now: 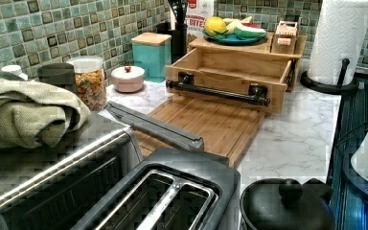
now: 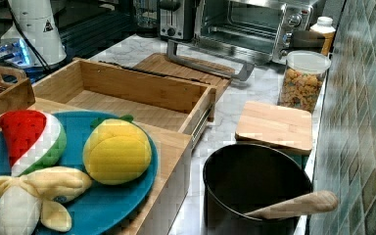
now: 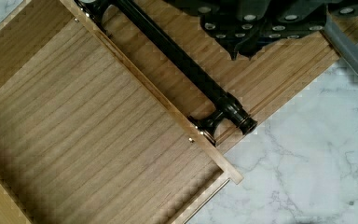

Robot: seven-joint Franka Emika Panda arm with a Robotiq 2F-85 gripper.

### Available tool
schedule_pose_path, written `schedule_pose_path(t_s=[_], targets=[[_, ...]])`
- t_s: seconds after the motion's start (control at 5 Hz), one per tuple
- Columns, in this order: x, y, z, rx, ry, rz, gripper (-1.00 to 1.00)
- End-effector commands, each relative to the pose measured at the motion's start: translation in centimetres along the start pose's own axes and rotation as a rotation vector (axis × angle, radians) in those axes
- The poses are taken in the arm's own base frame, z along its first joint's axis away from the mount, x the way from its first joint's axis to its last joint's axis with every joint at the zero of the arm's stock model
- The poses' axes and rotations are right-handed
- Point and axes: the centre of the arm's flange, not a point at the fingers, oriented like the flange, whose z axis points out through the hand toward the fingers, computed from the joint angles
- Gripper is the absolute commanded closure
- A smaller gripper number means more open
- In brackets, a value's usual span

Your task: Close the drawer.

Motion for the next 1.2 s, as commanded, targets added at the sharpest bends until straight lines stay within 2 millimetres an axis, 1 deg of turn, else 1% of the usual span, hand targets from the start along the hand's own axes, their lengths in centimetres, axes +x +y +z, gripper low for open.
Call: schedule_pose_path(t_s=[0.2, 0.4, 0.6, 0.8, 1.0, 1.2], targets=[[-0.1, 0.1, 0.5, -0.007, -0.006, 0.000, 1.00], [-1.4, 0.5, 1.8, 0.005, 0.015, -0.048, 1.00], [-4.9, 0.1, 2.7, 0.041, 0.035, -0.153, 1.00], [-7.7, -1.7, 3.0, 0.030, -0.015, -0.275, 1.00], [-10.0, -2.2, 3.7, 0.074, -0.011, -0.472, 1.00], [-12.5, -3.0, 5.1, 0.103, 0.068, -0.635, 1.00]])
